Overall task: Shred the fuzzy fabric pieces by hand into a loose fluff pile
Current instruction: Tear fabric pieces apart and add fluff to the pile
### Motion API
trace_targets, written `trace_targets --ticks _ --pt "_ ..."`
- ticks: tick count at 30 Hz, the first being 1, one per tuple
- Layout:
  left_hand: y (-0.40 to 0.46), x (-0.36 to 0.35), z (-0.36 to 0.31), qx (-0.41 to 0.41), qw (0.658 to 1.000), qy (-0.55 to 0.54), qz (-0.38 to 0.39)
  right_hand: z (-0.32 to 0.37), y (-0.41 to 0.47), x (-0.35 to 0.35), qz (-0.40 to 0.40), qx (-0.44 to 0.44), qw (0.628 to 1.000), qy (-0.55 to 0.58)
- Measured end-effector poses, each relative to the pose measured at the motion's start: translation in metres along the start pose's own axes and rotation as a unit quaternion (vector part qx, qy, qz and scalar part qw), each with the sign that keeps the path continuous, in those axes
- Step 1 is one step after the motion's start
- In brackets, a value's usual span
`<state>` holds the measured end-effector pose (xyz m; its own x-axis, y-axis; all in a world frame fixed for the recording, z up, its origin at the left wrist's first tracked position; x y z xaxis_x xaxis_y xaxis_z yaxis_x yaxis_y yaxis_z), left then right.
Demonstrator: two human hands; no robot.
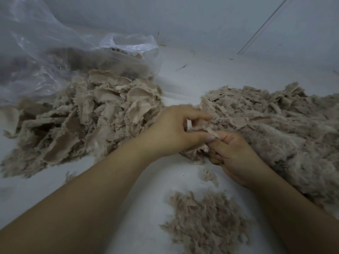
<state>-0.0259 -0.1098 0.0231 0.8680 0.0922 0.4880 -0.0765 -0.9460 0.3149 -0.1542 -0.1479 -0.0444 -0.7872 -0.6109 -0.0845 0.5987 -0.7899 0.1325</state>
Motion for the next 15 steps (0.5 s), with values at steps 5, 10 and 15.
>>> trace_targets --ticks 5,10,15 --pt "0.001 0.022 -0.001 -0.013 0.986 -0.011 -0.166 -0.001 0.002 0.006 -0.028 -0.021 0.998 0.053" --pt "-0.001 0.059 0.014 0.028 0.899 0.381 -0.215 -0.009 0.005 0.016 -0.095 -0.070 0.986 0.117" --pt "-0.008 0.028 -0.012 -0.061 0.844 0.501 -0.181 -0.015 0.006 0.019 -0.118 -0.114 0.977 0.139"
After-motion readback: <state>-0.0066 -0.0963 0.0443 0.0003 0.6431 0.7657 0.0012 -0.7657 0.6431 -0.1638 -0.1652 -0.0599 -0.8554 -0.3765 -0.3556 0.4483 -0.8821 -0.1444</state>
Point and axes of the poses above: each hand's wrist, its own y-axis towards the middle knuckle, its own x-axis out of the back of the hand, z = x × y, the point moved 7 cm from there along y, towards the middle knuckle, and after that the axes turned 2 degrees about x, right-handed, at the moved point
